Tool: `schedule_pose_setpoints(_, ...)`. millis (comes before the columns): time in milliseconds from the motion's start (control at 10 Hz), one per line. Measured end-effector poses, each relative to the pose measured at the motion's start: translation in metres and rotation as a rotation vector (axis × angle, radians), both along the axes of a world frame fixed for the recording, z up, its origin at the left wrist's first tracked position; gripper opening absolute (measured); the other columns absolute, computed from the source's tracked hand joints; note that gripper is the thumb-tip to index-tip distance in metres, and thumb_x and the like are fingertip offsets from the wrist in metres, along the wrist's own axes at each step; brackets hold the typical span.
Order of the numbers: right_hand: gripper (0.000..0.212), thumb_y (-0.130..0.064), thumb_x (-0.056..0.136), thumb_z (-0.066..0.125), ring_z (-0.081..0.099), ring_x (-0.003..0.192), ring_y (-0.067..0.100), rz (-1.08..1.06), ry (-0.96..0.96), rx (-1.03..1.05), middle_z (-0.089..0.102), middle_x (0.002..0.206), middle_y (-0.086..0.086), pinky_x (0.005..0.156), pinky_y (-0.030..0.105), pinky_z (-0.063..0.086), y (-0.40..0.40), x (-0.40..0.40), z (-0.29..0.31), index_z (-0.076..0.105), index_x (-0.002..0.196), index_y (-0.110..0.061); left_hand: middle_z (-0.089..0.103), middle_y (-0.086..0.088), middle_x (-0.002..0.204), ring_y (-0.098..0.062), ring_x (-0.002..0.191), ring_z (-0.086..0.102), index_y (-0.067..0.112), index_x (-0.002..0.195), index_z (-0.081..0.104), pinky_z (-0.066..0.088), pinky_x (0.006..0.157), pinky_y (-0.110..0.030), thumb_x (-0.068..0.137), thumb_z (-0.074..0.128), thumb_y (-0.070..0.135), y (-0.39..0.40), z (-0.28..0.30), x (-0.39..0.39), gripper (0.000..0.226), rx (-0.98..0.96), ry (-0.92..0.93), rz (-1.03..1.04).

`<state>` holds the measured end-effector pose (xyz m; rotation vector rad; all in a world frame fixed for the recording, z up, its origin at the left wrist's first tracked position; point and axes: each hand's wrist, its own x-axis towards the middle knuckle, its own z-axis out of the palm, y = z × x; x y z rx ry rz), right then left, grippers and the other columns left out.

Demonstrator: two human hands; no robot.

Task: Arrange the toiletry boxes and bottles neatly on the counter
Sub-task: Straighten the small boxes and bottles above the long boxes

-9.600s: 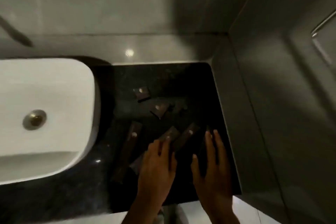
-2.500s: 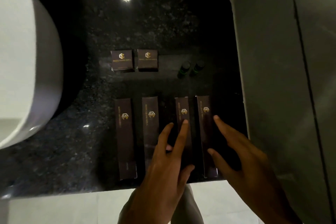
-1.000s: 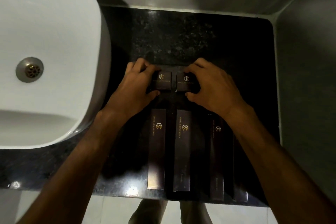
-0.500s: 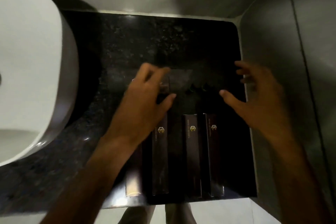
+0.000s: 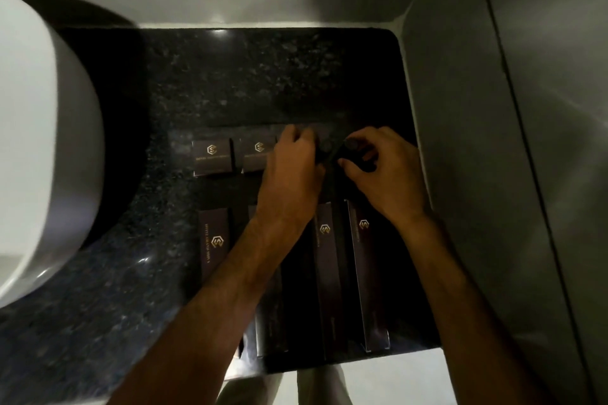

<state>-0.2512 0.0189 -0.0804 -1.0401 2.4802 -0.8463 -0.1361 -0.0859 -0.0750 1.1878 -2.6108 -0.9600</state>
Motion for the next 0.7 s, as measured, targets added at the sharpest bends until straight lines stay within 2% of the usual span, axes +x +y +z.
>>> schedule_pose_setpoints(100, 0.025, -0.018, 0.081, 0.081, 0.059, 0.082, -0.004, -0.002, -0.009, -0.012, 0.064, 0.101, -0.006, 0.073, 0.001, 0.045, 0.0015, -0.0001, 0.0001, 0.072, 0.104, -0.02, 0.054, -0.01, 0.123, -0.009, 0.091, 0.045, 0.01, 0.114, 0.062, 0.033, 0.069, -0.011, 0.087, 0.066, 0.011, -0.0002, 0.0007, -0.0016, 0.027, 0.002, -0.004, 0.004)
schedule_pose_setpoints(200, 0.024, -0.018, 0.081, 0.08, 0.061, 0.084, -0.001, 0.004, -0.008, -0.033, 0.066, 0.102, -0.004, 0.074, 0.002, 0.047, 0.0029, -0.0011, 0.0003, 0.072, 0.104, -0.018, 0.053, -0.009, 0.126, -0.017, 0.102, 0.054, 0.01, 0.116, 0.061, 0.034, 0.082, -0.016, 0.087, 0.067, 0.012, 0.0003, 0.0007, -0.0017, 0.029, 0.008, -0.004, 0.015)
schedule_pose_setpoints(300, 0.026, -0.018, 0.082, 0.08, 0.061, 0.087, 0.0, 0.011, -0.005, -0.02, 0.066, 0.105, -0.004, 0.075, 0.002, 0.047, 0.003, -0.002, 0.0001, 0.071, 0.106, -0.018, 0.054, -0.01, 0.122, -0.016, 0.097, 0.054, 0.009, 0.114, 0.062, 0.034, 0.08, -0.017, 0.087, 0.067, 0.013, 0.0, 0.0008, -0.0015, 0.027, 0.01, 0.007, 0.015)
schedule_pose_setpoints(400, 0.027, -0.019, 0.082, 0.08, 0.062, 0.09, 0.002, 0.018, 0.001, -0.017, 0.065, 0.106, -0.004, 0.075, 0.003, 0.047, 0.0025, -0.0021, -0.0007, 0.071, 0.107, -0.018, 0.055, -0.009, 0.122, -0.02, 0.101, 0.057, 0.01, 0.116, 0.062, 0.034, 0.077, -0.014, 0.085, 0.069, 0.012, -0.0001, -0.0004, -0.0008, 0.032, 0.001, -0.004, 0.022)
schedule_pose_setpoints(500, 0.027, -0.02, 0.082, 0.08, 0.062, 0.091, 0.002, 0.012, 0.005, -0.01, 0.065, 0.106, -0.005, 0.074, 0.002, 0.046, 0.0029, -0.0015, -0.0011, 0.07, 0.107, -0.019, 0.055, -0.009, 0.123, -0.016, 0.099, 0.055, 0.011, 0.117, 0.062, 0.032, 0.068, -0.008, 0.084, 0.07, 0.012, 0.0011, 0.0008, 0.0009, 0.034, 0.009, 0.012, 0.026)
schedule_pose_setpoints(600, 0.03, -0.02, 0.08, 0.081, 0.061, 0.091, 0.001, -0.002, -0.006, -0.015, 0.065, 0.108, -0.005, 0.072, 0.002, 0.045, 0.0016, -0.0002, -0.0041, 0.07, 0.108, -0.021, 0.053, -0.008, 0.124, -0.007, 0.096, 0.048, 0.012, 0.121, 0.06, 0.037, 0.073, -0.009, 0.086, 0.069, 0.013, 0.0015, -0.0004, 0.0035, 0.035, 0.037, 0.033, 0.021)
schedule_pose_setpoints(700, 0.037, -0.019, 0.077, 0.084, 0.061, 0.089, 0.0, 0.0, -0.019, -0.042, 0.064, 0.108, -0.006, 0.074, 0.004, 0.047, 0.0033, -0.001, -0.0014, 0.07, 0.111, -0.022, 0.05, -0.009, 0.13, -0.017, 0.107, 0.056, 0.011, 0.127, 0.056, 0.04, 0.086, -0.017, 0.087, 0.07, 0.015, 0.0035, 0.0049, 0.004, 0.043, 0.068, 0.034, 0.055)
